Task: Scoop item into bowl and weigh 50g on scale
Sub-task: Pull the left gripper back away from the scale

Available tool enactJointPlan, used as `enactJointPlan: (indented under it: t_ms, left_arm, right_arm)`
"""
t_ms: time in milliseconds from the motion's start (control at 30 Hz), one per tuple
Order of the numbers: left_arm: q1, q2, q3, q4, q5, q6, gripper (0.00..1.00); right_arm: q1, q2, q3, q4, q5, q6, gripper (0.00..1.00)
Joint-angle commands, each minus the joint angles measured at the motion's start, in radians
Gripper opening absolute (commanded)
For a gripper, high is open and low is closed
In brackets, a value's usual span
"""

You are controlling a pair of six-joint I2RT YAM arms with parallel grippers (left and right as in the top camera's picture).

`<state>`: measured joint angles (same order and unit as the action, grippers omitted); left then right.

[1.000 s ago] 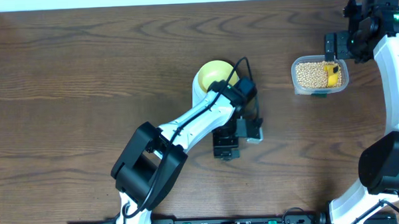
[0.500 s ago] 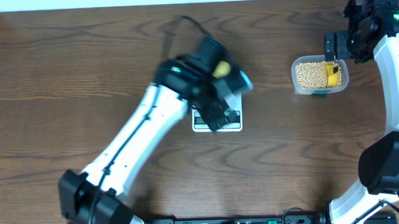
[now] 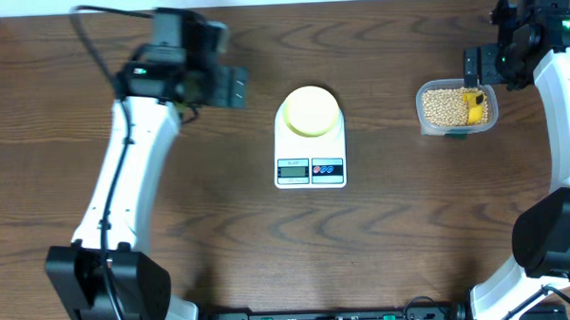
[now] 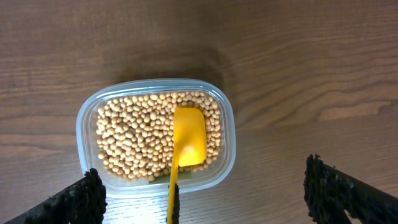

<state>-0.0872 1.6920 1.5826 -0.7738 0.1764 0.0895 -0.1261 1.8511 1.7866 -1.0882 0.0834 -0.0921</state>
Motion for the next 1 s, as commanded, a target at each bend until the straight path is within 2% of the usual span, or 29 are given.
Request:
enactJointPlan:
  t_ms: [0,200,567,700,800,900,967]
  left_arm:
    - [0.080,0.042,0.003,0.052,-0.013,-0.035,0.98]
    - [0.186,0.107,0.003,0.136,-0.013,-0.035,0.98]
    - [0.232,0.158,0.003,0.105,0.003,-0.035,0.98]
    - [0.230,0.158,0.003,0.065,0.091,-0.034,0.98]
    - [0.224,0.158,0.003,0.009,0.225,-0.018,0.98]
    - [0.198,0.158,0.003,-0.076,0.391,0.034,0.98]
    - [0.166,0.158,0.003,-0.150,0.445,0.102,0.98]
  right_arm:
    - [-0.003,-0.005,0.011,-0.003,0.008,0.001,0.99]
    - [-0.005,-0.005,0.011,-0.003,0.008,0.001,0.99]
    - [-0.004,-0.005,0.011,-0.003,0.008,0.001,0.99]
    - [-0.003,-0.005,0.011,-0.003,0.008,0.001,0.99]
    - [-0.005,-0.005,0.011,-0.003,0.008,0.001,0.99]
    - [-0.005,-0.005,0.011,-0.003,0.008,0.001,0.99]
    - [-0.005,-0.005,0.011,-0.003,0.008,0.001,0.99]
